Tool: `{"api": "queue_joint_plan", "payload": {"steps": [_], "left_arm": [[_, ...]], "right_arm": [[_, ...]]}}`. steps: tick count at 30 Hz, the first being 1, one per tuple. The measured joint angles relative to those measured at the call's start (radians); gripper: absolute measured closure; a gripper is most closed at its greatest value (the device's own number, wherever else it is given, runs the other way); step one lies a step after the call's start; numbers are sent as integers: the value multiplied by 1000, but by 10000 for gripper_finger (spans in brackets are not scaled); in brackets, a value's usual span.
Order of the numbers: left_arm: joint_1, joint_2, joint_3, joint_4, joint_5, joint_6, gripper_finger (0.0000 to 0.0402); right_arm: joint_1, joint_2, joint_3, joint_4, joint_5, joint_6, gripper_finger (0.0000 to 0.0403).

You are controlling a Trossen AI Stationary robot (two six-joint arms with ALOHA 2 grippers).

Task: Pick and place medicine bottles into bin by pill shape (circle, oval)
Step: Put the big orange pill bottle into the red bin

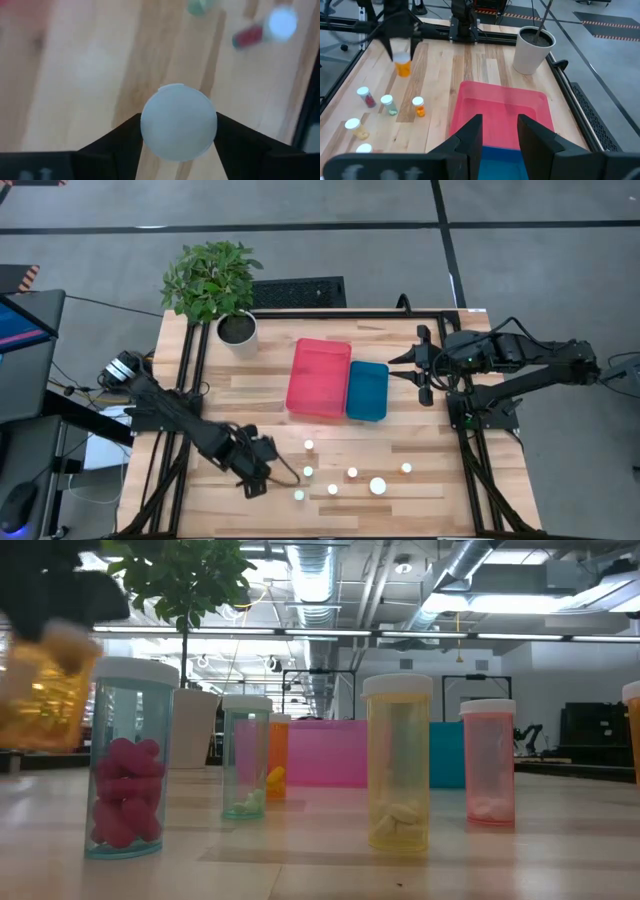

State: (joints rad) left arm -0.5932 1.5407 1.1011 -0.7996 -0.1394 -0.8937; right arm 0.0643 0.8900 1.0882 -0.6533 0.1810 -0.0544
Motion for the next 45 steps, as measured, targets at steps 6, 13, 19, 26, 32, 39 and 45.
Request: {"api": "queue_joint_plan", "payload": {"steps": [6, 13, 19, 26, 32, 39, 45], "left_arm": [[166, -176, 0, -10, -73, -88, 197], [479, -262, 2, 54, -112, 54, 195], [710, -167, 82, 84, -41, 282, 194], [840, 54, 232, 66, -42, 516, 194], [866, 260, 363, 76, -68, 647, 193], [877, 406, 409, 102, -89, 684, 193], [876, 427, 406, 129, -121, 730, 193]], "right_arm": [[-20, 0, 0, -1, 0, 2, 267], [-49, 0, 0, -2, 0, 3, 267], [-69, 0, 0, -1, 0, 5, 267], [-94, 0, 0, -1, 1, 58, 267], [-107, 0, 0, 0, 1, 65, 267], [-106, 0, 0, 1, 2, 65, 267], [-106, 0, 0, 1, 4, 65, 267]]}}
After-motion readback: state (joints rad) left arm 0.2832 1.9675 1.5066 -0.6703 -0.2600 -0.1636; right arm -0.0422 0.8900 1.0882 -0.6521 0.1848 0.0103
